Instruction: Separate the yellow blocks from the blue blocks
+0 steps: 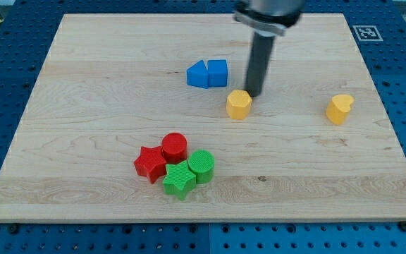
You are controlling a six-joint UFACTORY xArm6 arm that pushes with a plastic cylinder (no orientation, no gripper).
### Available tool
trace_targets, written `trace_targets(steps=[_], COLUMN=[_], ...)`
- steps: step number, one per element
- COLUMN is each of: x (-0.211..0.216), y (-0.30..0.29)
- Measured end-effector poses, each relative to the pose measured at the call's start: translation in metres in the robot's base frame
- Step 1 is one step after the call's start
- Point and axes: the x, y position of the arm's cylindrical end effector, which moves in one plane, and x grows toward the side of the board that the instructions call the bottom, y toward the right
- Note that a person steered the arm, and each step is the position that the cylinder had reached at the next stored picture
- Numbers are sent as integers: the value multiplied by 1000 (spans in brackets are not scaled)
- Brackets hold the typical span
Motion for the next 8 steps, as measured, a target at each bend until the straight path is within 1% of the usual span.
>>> trace_targets(steps=[1, 2, 3, 4, 5, 6, 7, 8], x=[-2, 21, 33, 33, 33, 33, 37, 51], y=[-54, -59, -33, 22, 60, 37, -10, -3])
